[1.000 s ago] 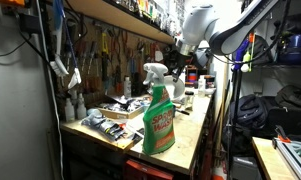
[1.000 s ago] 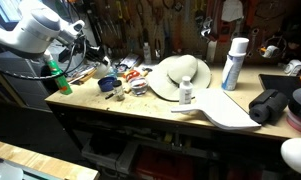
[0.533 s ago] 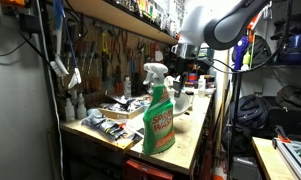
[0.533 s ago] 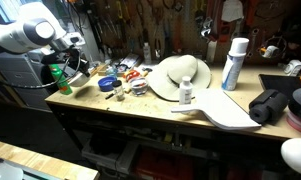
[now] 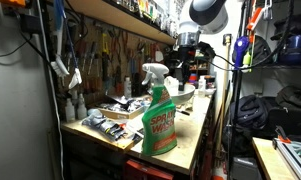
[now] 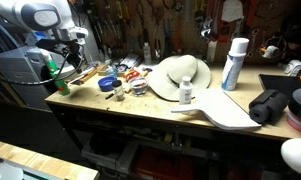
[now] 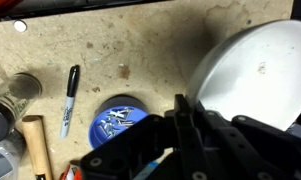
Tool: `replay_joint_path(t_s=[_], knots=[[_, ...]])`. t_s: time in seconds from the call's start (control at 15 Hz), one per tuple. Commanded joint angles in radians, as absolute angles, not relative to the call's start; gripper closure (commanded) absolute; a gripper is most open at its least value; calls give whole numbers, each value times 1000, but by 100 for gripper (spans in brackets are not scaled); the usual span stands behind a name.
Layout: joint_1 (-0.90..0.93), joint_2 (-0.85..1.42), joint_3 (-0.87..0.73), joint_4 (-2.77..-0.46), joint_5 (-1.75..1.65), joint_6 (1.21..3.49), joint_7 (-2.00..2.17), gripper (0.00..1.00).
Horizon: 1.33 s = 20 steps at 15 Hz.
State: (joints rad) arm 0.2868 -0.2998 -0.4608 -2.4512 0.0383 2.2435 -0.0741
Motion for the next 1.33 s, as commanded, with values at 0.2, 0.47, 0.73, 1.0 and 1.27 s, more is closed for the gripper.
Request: replay_joint_path(t_s=[0.2, 0.47, 0.73, 1.0, 1.27], knots=[[95, -260, -255, -2457, 168, 2289, -78, 98], [28, -202, -201, -2436, 218, 2397, -40, 98], [-11, -137, -158, -2423, 189, 2486, 3, 98], [-22, -76, -122, -2420, 181, 2543, 35, 98], [-30, -10, -109, -2406, 192, 2598, 67, 98]])
